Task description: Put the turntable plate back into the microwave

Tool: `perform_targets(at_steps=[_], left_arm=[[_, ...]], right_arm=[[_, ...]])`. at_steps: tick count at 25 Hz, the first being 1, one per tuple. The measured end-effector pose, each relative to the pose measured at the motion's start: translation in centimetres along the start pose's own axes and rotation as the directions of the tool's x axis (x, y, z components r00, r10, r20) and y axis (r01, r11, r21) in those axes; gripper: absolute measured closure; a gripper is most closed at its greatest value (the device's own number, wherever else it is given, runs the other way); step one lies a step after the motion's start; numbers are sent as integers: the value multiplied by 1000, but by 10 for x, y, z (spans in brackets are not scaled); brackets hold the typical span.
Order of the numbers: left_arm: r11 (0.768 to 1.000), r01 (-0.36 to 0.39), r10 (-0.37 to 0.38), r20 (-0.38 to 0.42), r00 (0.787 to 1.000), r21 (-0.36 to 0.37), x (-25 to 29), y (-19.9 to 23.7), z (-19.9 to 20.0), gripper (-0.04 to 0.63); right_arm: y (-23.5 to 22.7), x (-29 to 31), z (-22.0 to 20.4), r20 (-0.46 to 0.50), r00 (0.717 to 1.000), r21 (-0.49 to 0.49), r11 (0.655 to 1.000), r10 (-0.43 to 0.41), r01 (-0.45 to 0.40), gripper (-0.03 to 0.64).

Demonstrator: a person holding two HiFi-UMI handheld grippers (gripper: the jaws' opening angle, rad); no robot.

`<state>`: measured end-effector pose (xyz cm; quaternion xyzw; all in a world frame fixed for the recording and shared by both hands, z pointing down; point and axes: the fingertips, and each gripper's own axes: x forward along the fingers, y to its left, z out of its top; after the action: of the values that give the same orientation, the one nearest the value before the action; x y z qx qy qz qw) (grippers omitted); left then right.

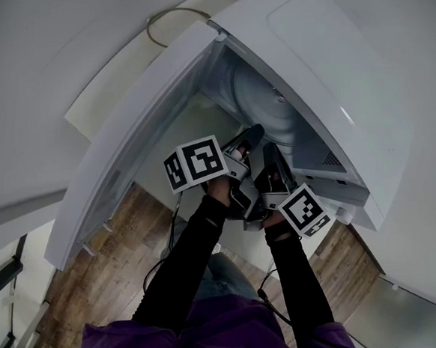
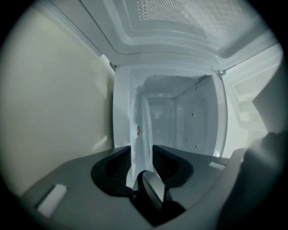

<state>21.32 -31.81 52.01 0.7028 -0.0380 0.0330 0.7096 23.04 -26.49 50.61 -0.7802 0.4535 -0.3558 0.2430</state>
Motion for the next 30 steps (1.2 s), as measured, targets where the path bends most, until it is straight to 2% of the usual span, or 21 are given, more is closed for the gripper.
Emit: perform_targets(at_steps=[9,12,17,30], left_arm=[[999,-33,33,21,999,26,-13,3,-1,458],[998,-40,40,-8,999,49,-10,0,-2,519],[997,-43,45,-23,999,60,-5,-2,-3,561],[998,-30,31,-12,999,49,1,1,-1,561]], right_arm=[[-3,1,-3,-19,1000,8,1000,-11,11,606],[-7,1,-4,-23,999,25,999,-25,25,606],[-11,2,-2,-31,999,32,999,-36,37,606],[-14,5,-1,-36,998,38,998,-54,55,606]])
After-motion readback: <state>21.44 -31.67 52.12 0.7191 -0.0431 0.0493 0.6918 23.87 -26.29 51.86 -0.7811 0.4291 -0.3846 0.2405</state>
